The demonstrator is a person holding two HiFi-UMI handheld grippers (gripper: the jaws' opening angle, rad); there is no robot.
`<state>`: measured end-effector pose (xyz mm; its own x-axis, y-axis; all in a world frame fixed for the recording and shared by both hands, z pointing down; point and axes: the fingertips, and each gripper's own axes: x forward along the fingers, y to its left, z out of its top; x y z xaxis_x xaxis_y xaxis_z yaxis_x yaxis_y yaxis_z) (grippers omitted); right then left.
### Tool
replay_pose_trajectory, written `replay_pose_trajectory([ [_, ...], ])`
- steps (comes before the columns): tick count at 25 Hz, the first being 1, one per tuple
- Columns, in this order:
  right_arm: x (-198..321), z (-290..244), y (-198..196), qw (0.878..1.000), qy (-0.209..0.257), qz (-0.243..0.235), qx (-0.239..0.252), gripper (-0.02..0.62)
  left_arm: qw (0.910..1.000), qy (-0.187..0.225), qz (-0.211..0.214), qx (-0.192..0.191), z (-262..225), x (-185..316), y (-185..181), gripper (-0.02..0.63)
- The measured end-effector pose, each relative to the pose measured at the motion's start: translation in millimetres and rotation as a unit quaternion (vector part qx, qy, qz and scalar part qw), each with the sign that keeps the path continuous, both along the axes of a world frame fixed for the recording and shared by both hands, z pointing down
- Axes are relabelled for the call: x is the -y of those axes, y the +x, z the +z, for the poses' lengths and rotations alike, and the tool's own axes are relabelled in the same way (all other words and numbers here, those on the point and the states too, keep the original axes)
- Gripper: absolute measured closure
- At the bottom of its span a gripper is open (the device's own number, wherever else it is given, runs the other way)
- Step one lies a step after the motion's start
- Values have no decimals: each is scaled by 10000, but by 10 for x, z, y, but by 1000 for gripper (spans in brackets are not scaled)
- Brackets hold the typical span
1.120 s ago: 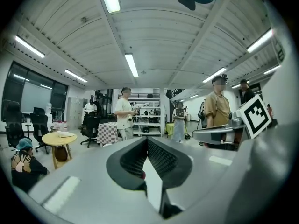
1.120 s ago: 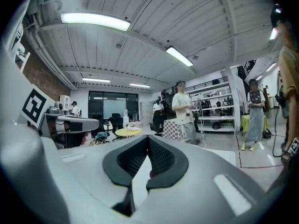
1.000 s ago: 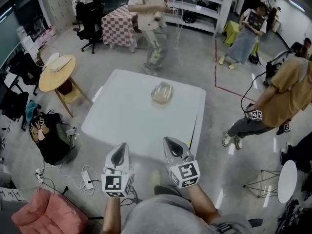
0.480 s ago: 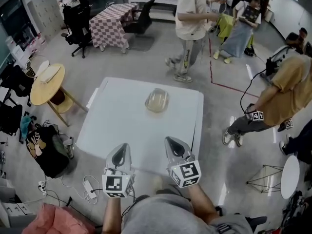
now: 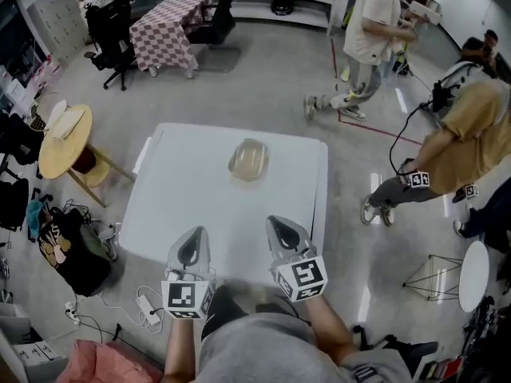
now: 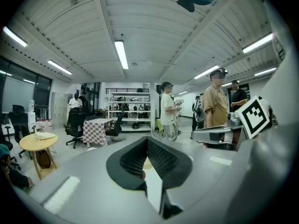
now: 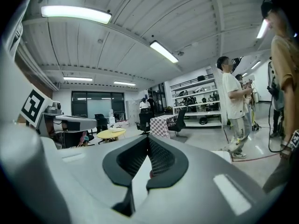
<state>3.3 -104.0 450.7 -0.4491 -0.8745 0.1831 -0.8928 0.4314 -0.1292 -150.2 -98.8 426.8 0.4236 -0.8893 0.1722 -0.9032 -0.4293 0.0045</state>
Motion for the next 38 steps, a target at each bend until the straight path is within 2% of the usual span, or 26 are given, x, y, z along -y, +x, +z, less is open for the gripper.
replay_pose_trajectory([
  [11,415,78,11,9978,-79,652,-70,592,9977,-70,679,-60,57,614,39,595],
  [21,778,249,184,9917,-393,1225,-54,592,9909,-423,1277,-30,321,1182,248,595],
  [29,1048,670,204,9874,-744,1393,-63,592,9851,-806,1519,-5,758,1503,324,595],
  [38,1425,1148,293,9824,-1156,1465,18,592,9800,-1247,1548,13,1278,1905,401,595],
])
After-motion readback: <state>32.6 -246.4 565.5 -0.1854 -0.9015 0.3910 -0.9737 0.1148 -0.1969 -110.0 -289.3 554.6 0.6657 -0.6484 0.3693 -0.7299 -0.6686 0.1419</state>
